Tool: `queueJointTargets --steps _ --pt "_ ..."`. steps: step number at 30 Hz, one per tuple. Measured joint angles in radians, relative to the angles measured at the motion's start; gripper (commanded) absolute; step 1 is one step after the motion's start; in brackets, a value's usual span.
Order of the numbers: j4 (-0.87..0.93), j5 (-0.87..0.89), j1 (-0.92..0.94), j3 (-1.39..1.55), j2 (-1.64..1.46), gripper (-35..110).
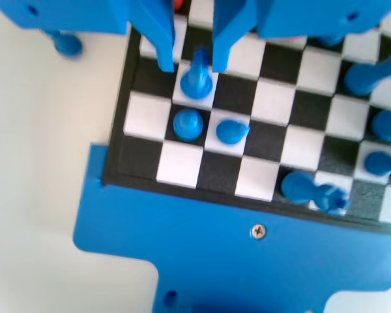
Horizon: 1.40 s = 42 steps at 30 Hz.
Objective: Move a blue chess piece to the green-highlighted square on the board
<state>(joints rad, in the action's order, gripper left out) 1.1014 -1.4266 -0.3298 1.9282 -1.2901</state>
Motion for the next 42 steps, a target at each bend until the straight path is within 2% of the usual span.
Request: queueJointTargets --steps 33,42 --pt "-0.018 -0.048 -0.011 0.038 0.015 1" --pt "0.061 -0.054 0.002 -0.012 0.015 1"
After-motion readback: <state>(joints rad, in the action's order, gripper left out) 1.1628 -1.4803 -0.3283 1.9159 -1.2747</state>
